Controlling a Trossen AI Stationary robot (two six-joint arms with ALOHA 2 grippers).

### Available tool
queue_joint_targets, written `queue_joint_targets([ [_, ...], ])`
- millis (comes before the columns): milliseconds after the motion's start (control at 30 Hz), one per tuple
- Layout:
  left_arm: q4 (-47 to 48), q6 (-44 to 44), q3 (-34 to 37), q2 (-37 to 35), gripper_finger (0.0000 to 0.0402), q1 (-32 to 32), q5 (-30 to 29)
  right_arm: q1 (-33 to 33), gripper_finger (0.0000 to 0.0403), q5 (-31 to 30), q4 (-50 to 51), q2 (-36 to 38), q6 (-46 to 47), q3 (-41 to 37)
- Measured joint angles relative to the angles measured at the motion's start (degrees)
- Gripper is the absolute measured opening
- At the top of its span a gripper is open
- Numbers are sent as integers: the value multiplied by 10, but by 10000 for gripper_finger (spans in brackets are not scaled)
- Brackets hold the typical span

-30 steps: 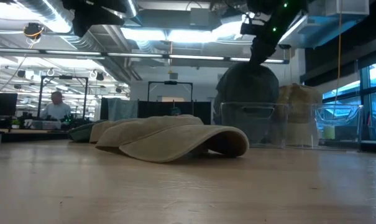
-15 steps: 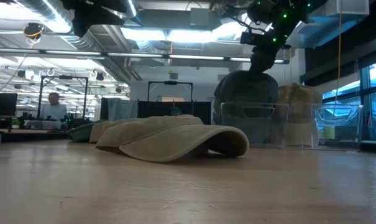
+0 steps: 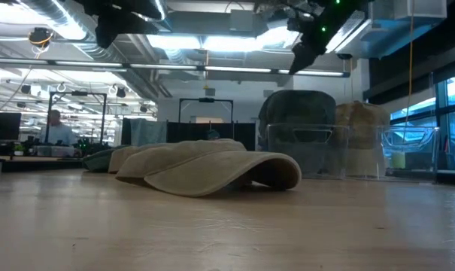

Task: Pick & Place hat
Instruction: Put the bottom brown cap into the right transparent bin

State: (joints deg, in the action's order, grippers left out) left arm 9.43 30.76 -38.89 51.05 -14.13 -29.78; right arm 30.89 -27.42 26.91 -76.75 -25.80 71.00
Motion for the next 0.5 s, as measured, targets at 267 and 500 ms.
queue_joint_targets([
  [267,-58,29,0,79,141,0,-4,-25,264,19,30,0,69,30],
  [500,-34,47,0,146,141,0,27,-100,264,63,54,0,85,30],
])
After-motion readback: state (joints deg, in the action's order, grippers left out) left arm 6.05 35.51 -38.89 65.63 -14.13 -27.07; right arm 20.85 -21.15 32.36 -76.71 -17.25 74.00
